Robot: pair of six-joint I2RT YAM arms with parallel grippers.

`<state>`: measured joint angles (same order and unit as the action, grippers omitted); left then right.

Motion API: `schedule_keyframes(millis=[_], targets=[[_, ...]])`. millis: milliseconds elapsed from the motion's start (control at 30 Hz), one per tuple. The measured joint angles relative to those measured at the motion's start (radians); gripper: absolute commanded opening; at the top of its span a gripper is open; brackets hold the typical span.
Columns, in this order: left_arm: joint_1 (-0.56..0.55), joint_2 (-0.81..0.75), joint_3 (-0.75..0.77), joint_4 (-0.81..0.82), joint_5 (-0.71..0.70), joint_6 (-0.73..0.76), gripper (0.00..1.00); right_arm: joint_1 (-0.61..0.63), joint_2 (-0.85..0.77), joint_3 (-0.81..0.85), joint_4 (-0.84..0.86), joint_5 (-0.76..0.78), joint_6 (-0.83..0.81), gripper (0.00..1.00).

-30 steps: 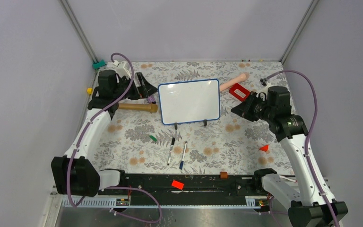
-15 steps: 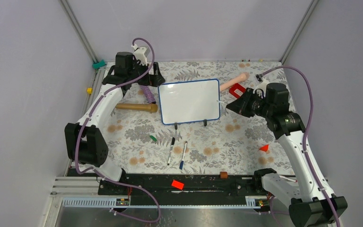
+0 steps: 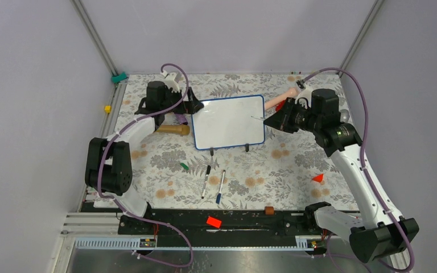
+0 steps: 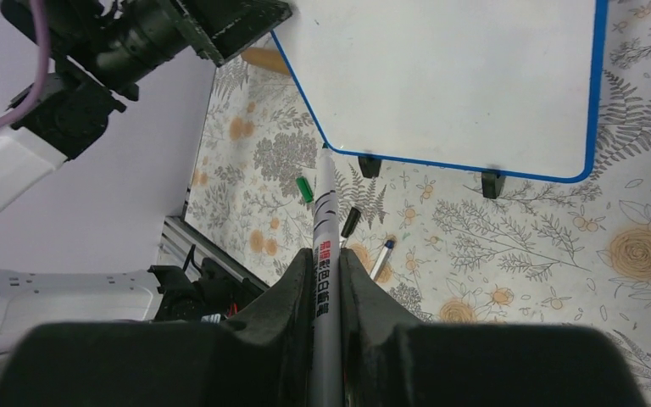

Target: Write a sentence on the whiteboard

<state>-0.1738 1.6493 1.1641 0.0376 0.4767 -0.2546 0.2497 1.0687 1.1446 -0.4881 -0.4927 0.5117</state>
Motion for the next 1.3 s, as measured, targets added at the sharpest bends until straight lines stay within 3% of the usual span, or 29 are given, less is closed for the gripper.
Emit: schedule_keyframes(millis=[100, 467, 600, 733, 1033, 1167, 1300], targets=[[-0.001, -0.006, -0.11, 0.097, -0.014, -0.081, 0.99, 0.036, 0.024, 0.015, -0.002, 0.013, -0.002, 0.0], [0.054, -0.124, -0.228, 0.382, 0.008, -0.298, 0.99, 0.15, 0.105, 0.085, -0.021, 0.093, -0.002, 0.0], [0.073, -0.145, -0.366, 0.495, 0.006, -0.378, 0.99, 0.182, 0.116, 0.093, -0.043, 0.143, -0.002, 0.0], [0.063, -0.207, -0.47, 0.462, -0.107, -0.439, 0.99, 0.217, 0.126, 0.101, -0.055, 0.189, -0.002, 0.0], [0.014, -0.386, -0.473, 0.327, -0.419, -0.461, 0.99, 0.246, 0.136, 0.102, -0.06, 0.221, -0.002, 0.0], [-0.011, -0.473, -0.504, 0.287, -0.455, -0.423, 0.99, 0.246, 0.136, 0.102, -0.06, 0.223, -0.002, 0.0], [-0.013, -0.574, -0.647, 0.34, -0.442, -0.387, 0.99, 0.247, 0.136, 0.102, -0.059, 0.222, -0.002, 0.0]])
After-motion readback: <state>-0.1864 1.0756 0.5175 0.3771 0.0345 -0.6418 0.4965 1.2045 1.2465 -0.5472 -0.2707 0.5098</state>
